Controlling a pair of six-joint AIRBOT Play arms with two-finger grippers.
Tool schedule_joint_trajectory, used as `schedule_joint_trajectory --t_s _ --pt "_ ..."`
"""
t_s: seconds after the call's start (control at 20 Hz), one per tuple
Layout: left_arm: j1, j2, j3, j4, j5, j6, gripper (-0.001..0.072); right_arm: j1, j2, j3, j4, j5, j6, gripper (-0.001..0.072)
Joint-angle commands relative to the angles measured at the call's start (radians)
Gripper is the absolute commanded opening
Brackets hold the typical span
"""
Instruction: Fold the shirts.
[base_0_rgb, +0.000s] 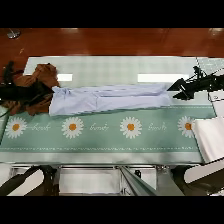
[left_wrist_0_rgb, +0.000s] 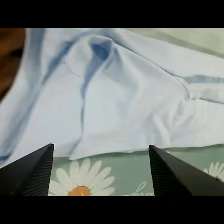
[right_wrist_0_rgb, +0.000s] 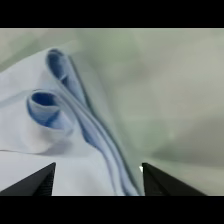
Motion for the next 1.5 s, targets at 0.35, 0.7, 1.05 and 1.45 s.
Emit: schedule_joint_trajectory --t_s 0.35,0.7,1.05,1.45 --pt "-0.461 0.042 -0.13 -0.079 0.172 0.01 0.0021 0.137 0.056 0.053 -0.002 0.119 -0.052 0.0024" --pt "-0.741 -0.045 -0.088 -0.103 0.45 0.023 0.002 0.133 0.651 -0.287 -0.138 0.04 -0.045 0.0024" --pt "-0.978 -0.511 0.382 0.042 0.347 -0.089 0.0018 0.133 1.108 -0.525 -0.147 0.122 0.077 0.0024" --pt "-1.156 -0.869 0.753 -0.176 0.232 -0.169 0.0019 0.134 1.166 -0.525 -0.091 0.135 0.1 0.0024"
